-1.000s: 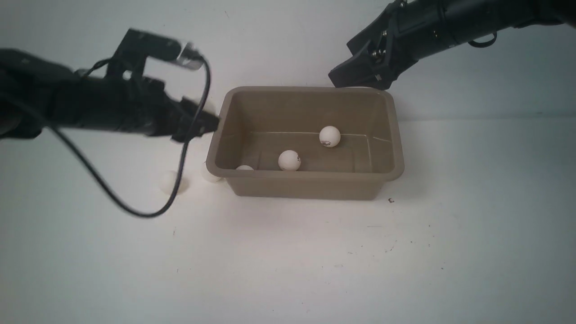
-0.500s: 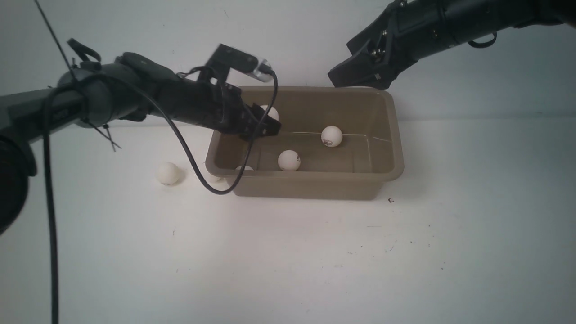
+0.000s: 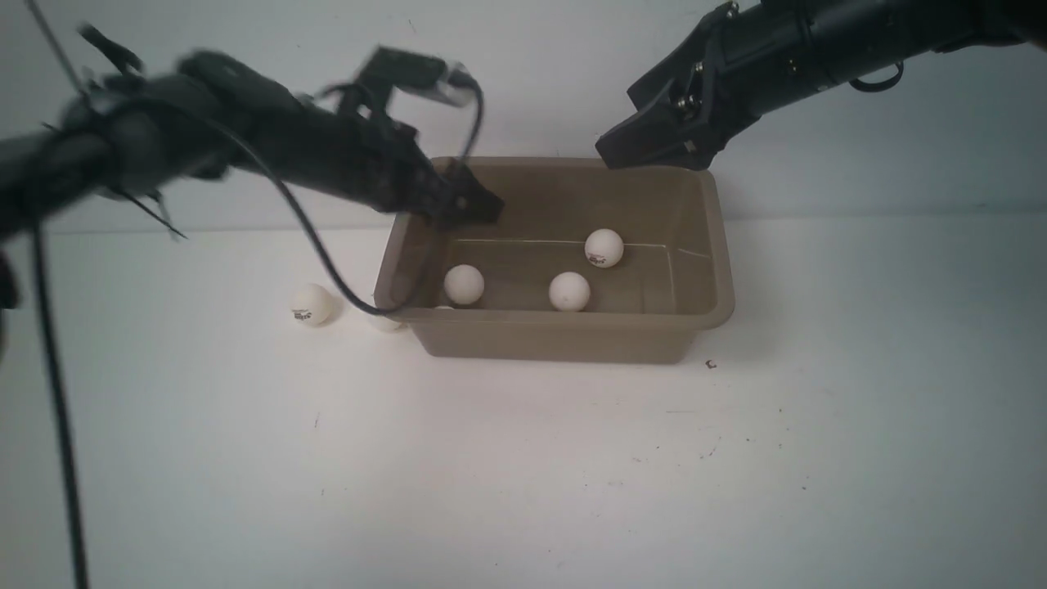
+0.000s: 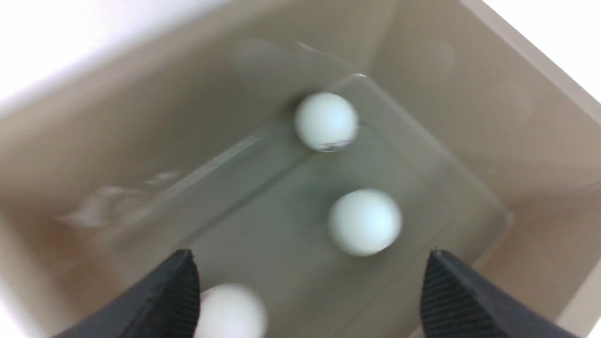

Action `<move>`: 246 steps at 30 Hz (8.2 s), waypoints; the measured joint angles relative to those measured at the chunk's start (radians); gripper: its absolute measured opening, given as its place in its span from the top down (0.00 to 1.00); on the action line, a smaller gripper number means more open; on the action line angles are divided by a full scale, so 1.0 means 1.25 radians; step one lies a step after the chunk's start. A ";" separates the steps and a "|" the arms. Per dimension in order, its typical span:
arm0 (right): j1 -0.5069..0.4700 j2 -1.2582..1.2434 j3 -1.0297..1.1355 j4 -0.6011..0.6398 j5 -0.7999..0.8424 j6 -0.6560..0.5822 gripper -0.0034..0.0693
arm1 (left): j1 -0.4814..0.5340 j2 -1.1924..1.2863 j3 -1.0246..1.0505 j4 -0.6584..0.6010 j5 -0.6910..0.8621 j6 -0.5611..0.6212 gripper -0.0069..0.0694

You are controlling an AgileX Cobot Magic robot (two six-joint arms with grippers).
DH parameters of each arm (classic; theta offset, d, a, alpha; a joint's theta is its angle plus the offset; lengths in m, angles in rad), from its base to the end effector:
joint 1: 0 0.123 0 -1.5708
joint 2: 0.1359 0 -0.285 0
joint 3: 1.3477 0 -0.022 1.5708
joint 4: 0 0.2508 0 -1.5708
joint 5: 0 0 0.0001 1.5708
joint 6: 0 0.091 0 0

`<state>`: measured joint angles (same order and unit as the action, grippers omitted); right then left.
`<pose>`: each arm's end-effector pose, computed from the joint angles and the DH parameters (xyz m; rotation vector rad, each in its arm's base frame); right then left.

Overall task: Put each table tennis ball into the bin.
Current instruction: Use the left arm to clamp the table tennis ball closest to it

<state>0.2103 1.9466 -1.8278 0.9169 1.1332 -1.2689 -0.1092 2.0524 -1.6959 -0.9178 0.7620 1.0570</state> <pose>0.4047 0.1533 0.3342 -1.3217 1.8397 0.7179 0.4576 -0.1004 0.2555 0.7282 2.1555 -0.5837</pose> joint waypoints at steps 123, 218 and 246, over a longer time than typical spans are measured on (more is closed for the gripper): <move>0.000 -0.010 0.000 0.057 0.043 0.023 0.14 | 0.160 0.074 -0.258 0.298 0.371 0.208 0.32; 0.000 -0.010 0.000 0.039 0.047 0.014 0.14 | 0.086 0.261 -0.225 0.286 0.353 0.172 0.45; 0.000 -0.010 0.000 0.039 0.046 0.014 0.14 | 0.071 0.249 -0.225 0.188 0.353 0.149 0.23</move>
<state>0.2103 1.9335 -1.8278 0.9653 1.1911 -1.2511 -0.0203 2.3641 -1.9777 -0.6822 1.2032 1.2437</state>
